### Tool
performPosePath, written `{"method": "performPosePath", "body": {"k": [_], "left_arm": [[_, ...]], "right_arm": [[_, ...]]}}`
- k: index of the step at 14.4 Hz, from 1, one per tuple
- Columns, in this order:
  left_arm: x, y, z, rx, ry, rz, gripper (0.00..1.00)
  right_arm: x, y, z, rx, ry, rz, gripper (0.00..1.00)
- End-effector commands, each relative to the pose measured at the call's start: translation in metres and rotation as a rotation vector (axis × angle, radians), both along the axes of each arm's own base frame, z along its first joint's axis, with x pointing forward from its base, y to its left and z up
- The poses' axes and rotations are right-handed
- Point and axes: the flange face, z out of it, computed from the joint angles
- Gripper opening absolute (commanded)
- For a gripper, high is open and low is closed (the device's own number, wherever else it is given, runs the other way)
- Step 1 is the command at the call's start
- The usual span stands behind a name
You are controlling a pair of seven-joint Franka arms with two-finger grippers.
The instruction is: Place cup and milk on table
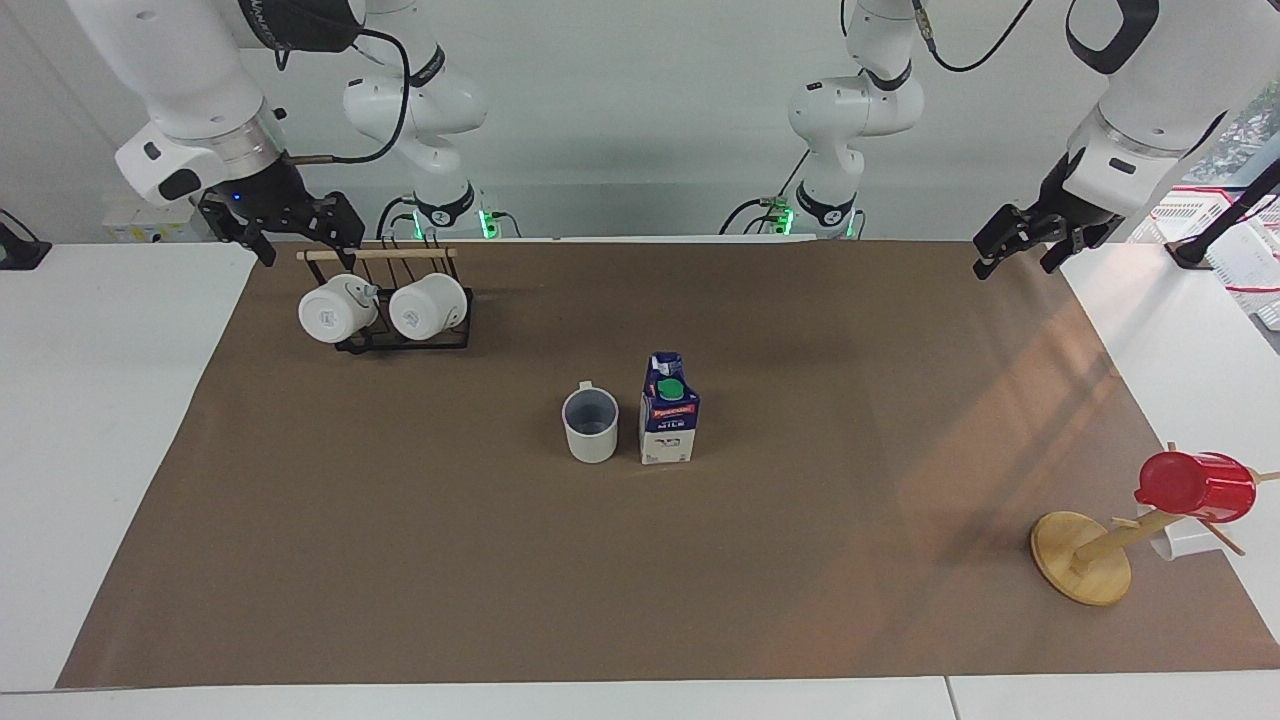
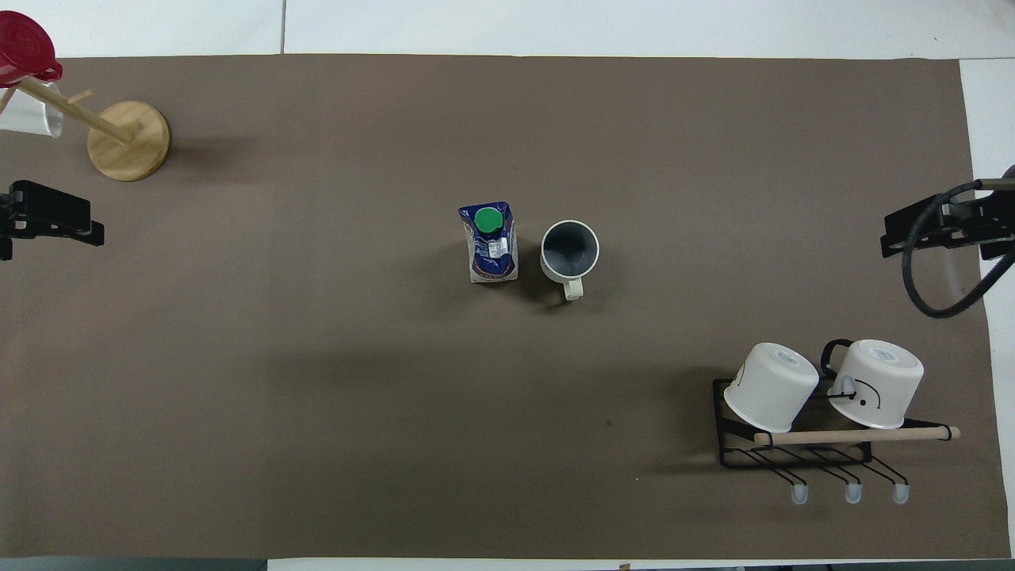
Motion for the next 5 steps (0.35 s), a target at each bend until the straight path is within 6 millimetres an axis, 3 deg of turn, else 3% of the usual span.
{"method": "performPosePath", "body": {"k": [1, 5], "left_arm": [[-0.0073, 0.002, 0.001, -0.015, 0.006, -0.004, 1.0], [-0.0069, 0.0012, 0.0002, -0.015, 0.008, -0.005, 1.0]], "right_arm": [[-0.0042, -0.0022, 0.0, 0.018, 0.008, 0.014, 1.0], [-0.0098, -0.0009, -0.0071, 0.02, 0.016, 0.019, 1.0]]}}
